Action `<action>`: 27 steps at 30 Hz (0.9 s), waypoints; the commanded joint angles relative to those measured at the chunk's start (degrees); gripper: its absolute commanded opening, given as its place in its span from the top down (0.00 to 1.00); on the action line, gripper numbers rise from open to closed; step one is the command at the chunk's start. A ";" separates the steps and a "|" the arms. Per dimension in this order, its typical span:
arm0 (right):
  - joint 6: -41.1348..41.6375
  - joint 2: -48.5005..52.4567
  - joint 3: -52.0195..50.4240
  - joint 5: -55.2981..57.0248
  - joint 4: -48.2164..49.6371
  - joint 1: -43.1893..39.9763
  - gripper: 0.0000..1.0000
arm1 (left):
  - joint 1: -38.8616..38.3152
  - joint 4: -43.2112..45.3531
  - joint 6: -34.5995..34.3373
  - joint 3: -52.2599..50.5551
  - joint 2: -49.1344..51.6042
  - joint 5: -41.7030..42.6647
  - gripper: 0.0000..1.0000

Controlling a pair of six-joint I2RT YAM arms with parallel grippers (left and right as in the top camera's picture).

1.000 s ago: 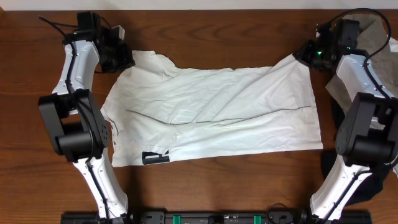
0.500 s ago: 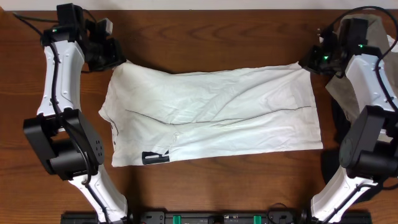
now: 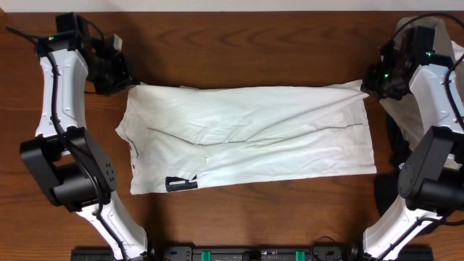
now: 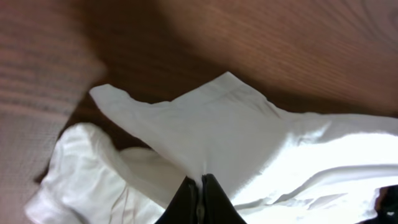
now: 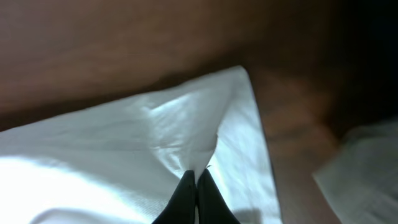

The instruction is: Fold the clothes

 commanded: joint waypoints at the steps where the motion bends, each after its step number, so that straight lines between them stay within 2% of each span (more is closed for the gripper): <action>1: -1.27 -1.49 -0.04 7.43 -1.20 -0.74 0.99 | 1.27 -1.42 -1.20 0.24 -0.28 -0.04 0.94; 12: -2.32 -1.49 -0.04 13.31 -3.56 -1.01 0.99 | 1.27 -7.21 -1.25 0.24 -4.02 1.66 0.94; 20: -2.38 -1.49 -0.04 19.61 -7.54 -1.01 0.99 | 1.38 -14.78 -1.25 0.24 -5.75 1.05 0.94; 23: -2.38 -1.49 -0.04 20.09 -8.02 -1.01 0.99 | 1.42 -17.35 -1.68 0.24 -5.75 -2.62 0.94; 27: -2.38 -1.49 -0.04 20.11 -8.41 -0.98 0.99 | 1.42 -20.96 -6.14 0.24 -5.75 -13.09 0.94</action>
